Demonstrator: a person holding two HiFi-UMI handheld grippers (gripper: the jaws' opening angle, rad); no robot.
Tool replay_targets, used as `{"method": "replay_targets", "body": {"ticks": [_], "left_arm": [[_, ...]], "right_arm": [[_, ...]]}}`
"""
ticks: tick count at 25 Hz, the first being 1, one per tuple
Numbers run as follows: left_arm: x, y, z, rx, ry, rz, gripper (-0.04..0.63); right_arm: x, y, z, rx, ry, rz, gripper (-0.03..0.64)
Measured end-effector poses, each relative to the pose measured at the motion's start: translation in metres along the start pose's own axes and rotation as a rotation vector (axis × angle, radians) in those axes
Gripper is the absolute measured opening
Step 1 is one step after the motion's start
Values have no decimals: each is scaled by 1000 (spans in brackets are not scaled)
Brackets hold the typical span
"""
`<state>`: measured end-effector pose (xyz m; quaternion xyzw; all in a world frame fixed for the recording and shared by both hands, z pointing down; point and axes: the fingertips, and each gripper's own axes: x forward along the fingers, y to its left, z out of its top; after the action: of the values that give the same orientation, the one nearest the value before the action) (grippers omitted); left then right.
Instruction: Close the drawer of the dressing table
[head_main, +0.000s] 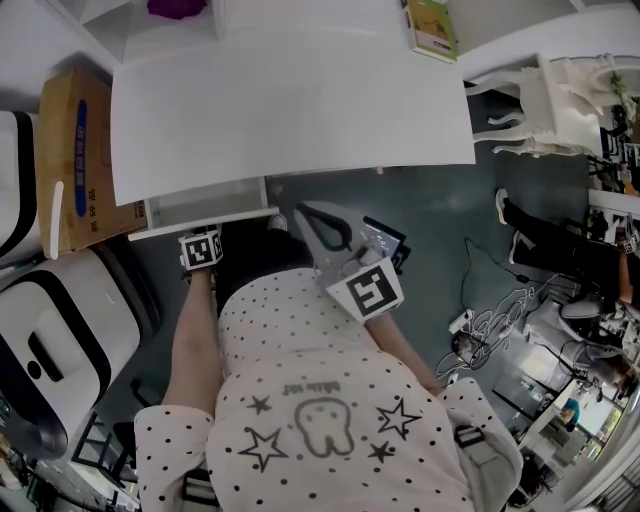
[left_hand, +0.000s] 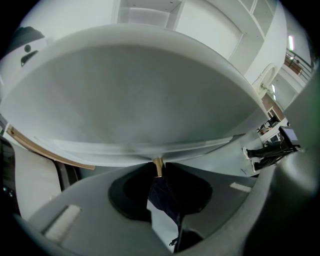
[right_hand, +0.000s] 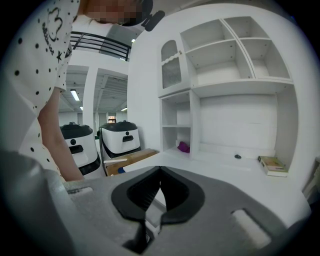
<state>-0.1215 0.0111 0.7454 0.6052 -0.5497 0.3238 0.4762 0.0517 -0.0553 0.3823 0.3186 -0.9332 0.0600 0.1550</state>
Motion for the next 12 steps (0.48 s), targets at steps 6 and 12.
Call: {"method": "replay_targets", "body": {"ticks": [6,12], "left_arm": [[2,-1,2,-15,7,-14,81],[-2,-2,4,-44,20,-26,81]], "right_arm": [[2,-3,-1,-8,4,4,-3],[3,-4,2,-8,-3,9,-3]]}}
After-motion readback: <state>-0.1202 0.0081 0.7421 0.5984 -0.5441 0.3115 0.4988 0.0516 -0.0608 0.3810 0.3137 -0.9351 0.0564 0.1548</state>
